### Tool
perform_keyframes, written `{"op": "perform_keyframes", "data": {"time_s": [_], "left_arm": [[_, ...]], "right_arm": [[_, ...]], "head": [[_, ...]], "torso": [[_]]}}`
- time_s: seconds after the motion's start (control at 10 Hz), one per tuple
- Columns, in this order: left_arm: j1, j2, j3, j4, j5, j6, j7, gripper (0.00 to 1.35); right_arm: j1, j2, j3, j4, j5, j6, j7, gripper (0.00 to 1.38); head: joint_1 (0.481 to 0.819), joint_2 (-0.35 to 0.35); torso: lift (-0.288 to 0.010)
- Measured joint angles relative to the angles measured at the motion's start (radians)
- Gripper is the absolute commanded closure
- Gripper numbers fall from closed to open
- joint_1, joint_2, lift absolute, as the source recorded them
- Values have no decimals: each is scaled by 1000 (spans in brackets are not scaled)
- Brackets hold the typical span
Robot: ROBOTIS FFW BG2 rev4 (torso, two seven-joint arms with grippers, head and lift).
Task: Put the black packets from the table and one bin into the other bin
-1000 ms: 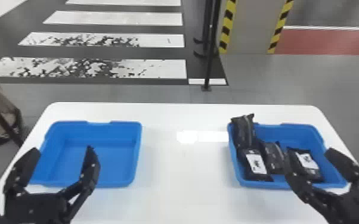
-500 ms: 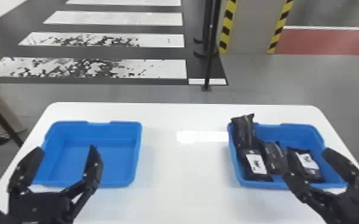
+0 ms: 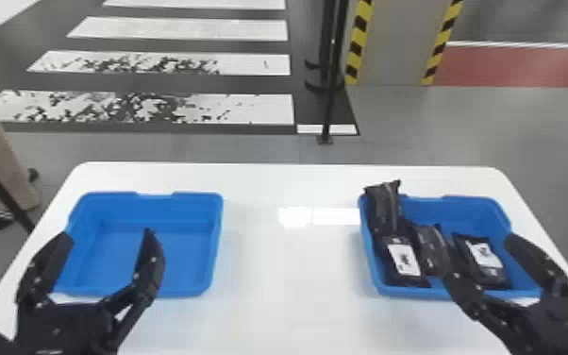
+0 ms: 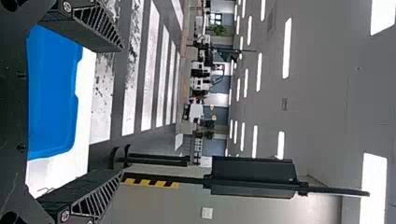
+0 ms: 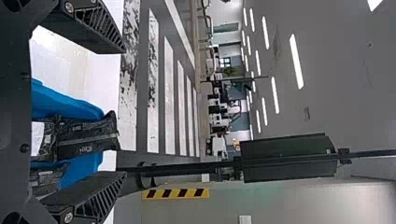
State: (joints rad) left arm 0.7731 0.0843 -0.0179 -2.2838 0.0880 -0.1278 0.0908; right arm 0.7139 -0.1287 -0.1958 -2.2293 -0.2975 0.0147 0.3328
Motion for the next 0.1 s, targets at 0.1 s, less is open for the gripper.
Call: {"op": "perform_keyframes", "data": {"time_s": [0.1], "left_arm": [[0, 0, 0, 0, 1, -1, 0, 99]], "right_arm": [[0, 0, 0, 0, 0, 0, -1, 90]], "head": [[695, -24]], "torso": [[-110]]}}
